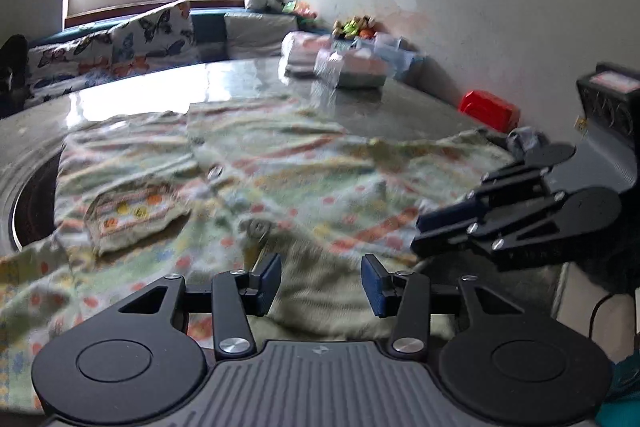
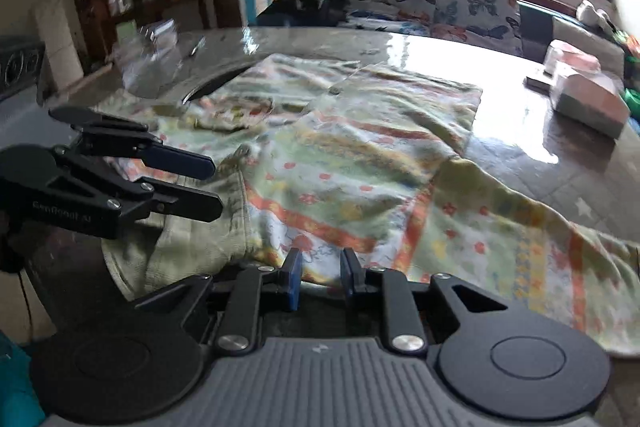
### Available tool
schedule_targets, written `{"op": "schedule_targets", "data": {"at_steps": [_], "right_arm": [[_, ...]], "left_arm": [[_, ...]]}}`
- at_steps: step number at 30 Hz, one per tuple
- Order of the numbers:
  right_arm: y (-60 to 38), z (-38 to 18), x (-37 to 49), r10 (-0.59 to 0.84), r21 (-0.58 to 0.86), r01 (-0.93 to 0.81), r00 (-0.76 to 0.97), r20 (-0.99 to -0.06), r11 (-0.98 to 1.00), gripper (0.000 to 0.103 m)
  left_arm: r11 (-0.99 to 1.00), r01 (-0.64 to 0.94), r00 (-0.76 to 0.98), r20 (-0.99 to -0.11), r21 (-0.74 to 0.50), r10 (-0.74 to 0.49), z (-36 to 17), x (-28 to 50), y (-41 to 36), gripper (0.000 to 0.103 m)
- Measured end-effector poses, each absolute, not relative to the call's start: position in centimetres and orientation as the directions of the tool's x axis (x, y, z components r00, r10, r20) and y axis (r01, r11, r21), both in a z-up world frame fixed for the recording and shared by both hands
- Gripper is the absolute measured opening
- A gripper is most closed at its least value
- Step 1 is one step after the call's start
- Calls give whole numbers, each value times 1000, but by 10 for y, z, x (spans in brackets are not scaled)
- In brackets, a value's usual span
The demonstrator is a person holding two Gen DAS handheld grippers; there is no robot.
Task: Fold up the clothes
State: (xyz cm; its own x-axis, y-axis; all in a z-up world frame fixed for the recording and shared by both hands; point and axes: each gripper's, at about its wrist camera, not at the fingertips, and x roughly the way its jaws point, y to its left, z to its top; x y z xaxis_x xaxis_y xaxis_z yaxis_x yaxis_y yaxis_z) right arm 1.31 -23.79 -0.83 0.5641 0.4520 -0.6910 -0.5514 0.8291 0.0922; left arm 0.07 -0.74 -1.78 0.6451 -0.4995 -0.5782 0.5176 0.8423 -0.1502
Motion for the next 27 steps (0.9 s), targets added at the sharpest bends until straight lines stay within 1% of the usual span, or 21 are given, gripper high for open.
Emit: {"op": "schedule_targets", "data": {"at_steps": [3, 4, 5, 6, 8, 9, 10, 11, 13, 14, 16, 18, 20, 21, 27], "right_arm": [[-257, 1, 12, 449, 136, -487, 614, -650, 863, 22], [-264, 4, 12, 432, 135, -460, 637, -638, 878, 26], [-271, 7, 13, 412, 134, -430, 660, -628, 893, 33], [-283, 8, 14, 371, 120, -386, 686, -625, 915, 36], [-305, 9, 18, 287, 94, -293, 731, -619, 951, 38], [-316, 8, 20, 247, 83, -251, 744, -620, 964, 40], [-326, 6, 23, 208, 74, -208, 754, -623, 975, 46], [-336, 4, 26, 168, 65, -164, 762, -626, 984, 49], [-361, -2, 32, 69, 37, -59, 775, -628, 998, 50], [-370, -4, 33, 33, 26, -22, 780, -625, 999, 52], [-389, -7, 36, -38, 3, 51, 786, -617, 999, 57], [-401, -11, 37, -82, -15, 92, 784, -616, 996, 58], [-412, -15, 36, -115, -24, 127, 777, -619, 992, 58], [-415, -16, 36, -119, -20, 136, 773, -623, 991, 58], [-421, -25, 36, -119, 1, 154, 764, -634, 988, 57]], "left_arm": [[834, 530, 648, -560, -155, -516, -13, 4, -15, 49], [831, 532, 645, -561, -159, -520, -13, 5, -18, 49], [831, 533, 641, -565, -160, -520, -15, 6, -20, 49], [831, 533, 637, -572, -159, -518, -17, 7, -22, 49], [832, 532, 630, -582, -157, -513, -20, 7, -25, 52], [833, 531, 629, -585, -156, -511, -22, 7, -26, 56], [834, 530, 632, -585, -153, -509, -22, 6, -27, 61], [836, 528, 636, -582, -150, -506, -21, 5, -27, 65], [841, 523, 645, -578, -142, -499, -20, 4, -26, 75], [843, 520, 650, -576, -139, -496, -19, 3, -26, 77], [849, 511, 661, -570, -135, -489, -17, 2, -25, 88], [855, 501, 671, -564, -133, -481, -15, 2, -24, 96], [860, 492, 678, -562, -132, -474, -14, 2, -22, 99], [863, 487, 681, -562, -133, -470, -14, 2, -21, 102], [885, 443, 699, -563, -143, -441, -11, 5, -15, 103]]}}
